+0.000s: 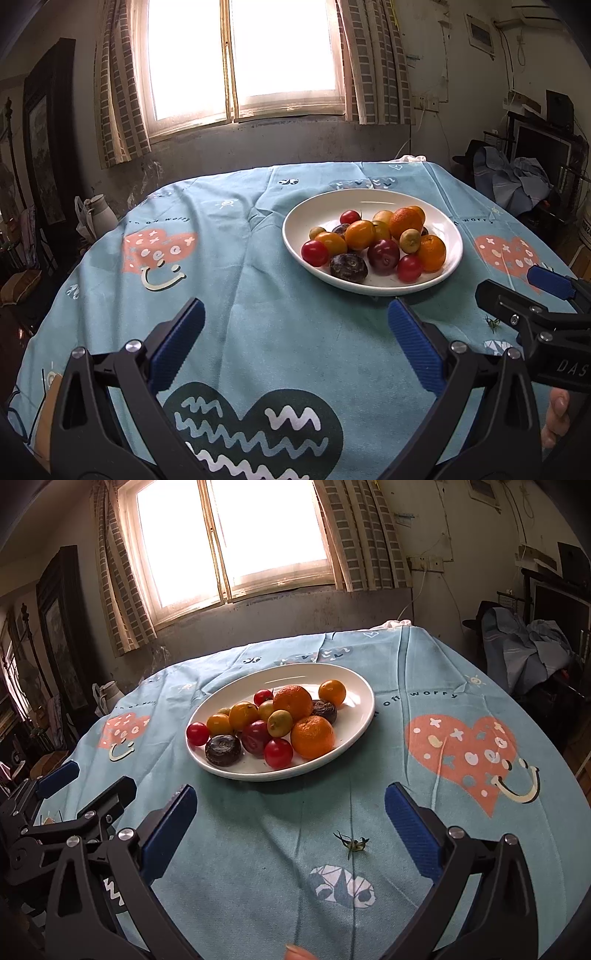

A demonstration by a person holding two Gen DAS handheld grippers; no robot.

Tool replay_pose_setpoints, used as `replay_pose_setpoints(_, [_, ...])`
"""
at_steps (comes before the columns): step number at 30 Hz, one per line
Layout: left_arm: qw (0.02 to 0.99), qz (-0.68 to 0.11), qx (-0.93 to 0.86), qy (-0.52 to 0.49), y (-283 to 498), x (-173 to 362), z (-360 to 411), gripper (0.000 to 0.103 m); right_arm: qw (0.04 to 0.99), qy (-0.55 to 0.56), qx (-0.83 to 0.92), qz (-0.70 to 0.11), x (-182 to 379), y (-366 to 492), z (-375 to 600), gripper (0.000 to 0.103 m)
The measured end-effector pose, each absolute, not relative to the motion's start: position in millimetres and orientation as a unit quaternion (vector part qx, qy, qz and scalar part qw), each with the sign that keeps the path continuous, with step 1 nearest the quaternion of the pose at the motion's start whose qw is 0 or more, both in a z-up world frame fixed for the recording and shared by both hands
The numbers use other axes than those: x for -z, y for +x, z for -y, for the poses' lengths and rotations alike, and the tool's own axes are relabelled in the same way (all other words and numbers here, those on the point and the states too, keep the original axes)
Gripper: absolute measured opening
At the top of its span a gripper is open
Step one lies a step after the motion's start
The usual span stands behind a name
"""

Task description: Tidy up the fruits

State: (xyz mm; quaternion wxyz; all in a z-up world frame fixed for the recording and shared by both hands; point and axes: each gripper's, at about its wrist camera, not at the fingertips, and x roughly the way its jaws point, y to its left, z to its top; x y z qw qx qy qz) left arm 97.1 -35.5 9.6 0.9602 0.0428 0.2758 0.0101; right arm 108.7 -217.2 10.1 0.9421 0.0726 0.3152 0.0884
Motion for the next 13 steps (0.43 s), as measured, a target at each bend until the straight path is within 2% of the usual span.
replay_pose_setpoints(13, [0.956, -0.289, -0.006, 0.043, 102.5, -6.9, 33.6, 0.101, 0.942, 0.073, -0.088, -0.315, -10.0, 108.7, 217.6, 0.102])
